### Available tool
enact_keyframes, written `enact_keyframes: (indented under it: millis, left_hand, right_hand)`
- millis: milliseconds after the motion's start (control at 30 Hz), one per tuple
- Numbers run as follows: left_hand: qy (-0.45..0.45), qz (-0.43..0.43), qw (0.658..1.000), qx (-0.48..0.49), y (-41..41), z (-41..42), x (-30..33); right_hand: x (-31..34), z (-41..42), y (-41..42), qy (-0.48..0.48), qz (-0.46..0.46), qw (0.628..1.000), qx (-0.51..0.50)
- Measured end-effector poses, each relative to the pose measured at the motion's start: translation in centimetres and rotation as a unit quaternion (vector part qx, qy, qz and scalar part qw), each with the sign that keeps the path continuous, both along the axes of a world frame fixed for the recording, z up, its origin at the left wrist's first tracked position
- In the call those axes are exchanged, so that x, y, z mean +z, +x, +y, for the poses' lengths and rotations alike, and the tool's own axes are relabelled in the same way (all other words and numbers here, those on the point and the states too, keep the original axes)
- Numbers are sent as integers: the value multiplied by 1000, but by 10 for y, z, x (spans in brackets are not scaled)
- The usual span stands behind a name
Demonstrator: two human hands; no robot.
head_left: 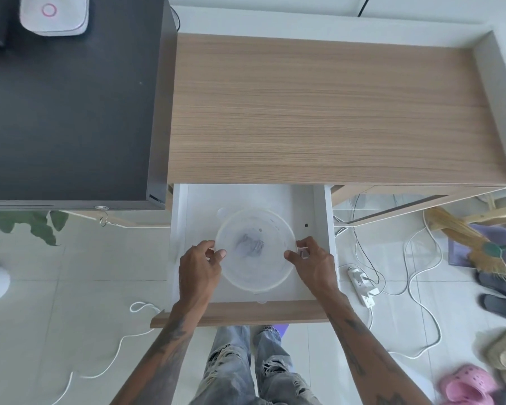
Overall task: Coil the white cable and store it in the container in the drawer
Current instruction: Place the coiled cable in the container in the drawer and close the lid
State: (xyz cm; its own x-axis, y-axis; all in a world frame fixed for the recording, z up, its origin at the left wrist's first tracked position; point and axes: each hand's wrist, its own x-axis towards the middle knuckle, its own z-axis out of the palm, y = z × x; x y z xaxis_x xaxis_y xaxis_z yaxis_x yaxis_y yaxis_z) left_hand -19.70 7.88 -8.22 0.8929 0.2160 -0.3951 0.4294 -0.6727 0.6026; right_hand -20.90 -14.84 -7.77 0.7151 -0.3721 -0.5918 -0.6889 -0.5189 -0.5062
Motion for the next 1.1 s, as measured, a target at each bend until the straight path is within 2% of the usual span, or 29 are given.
enact_keyframes:
  millis: [133, 367, 533, 700, 1000, 1100]
  left_hand:
    - [-18, 11, 1000, 6, 2, 2, -1]
    - [-35, 94, 995, -11, 21, 13, 0]
    - [-16, 72, 997, -38, 19, 9, -1]
    - [-33, 54, 996, -62, 16, 6, 0]
    - [-64, 82, 994, 36, 15, 8, -3]
    - [-35, 69, 997, 27, 12, 1, 2]
  right_hand:
    - [-1, 1, 5, -48, 10, 997, 68]
    - [3, 0, 18, -82, 58, 988, 122]
    - [3, 3, 20, -91, 47, 984, 143]
    - [4, 3, 22, -91, 46, 986, 133]
    - [1, 1, 28, -112, 72, 978, 162]
    - [2, 8, 27, -191, 68, 962, 183]
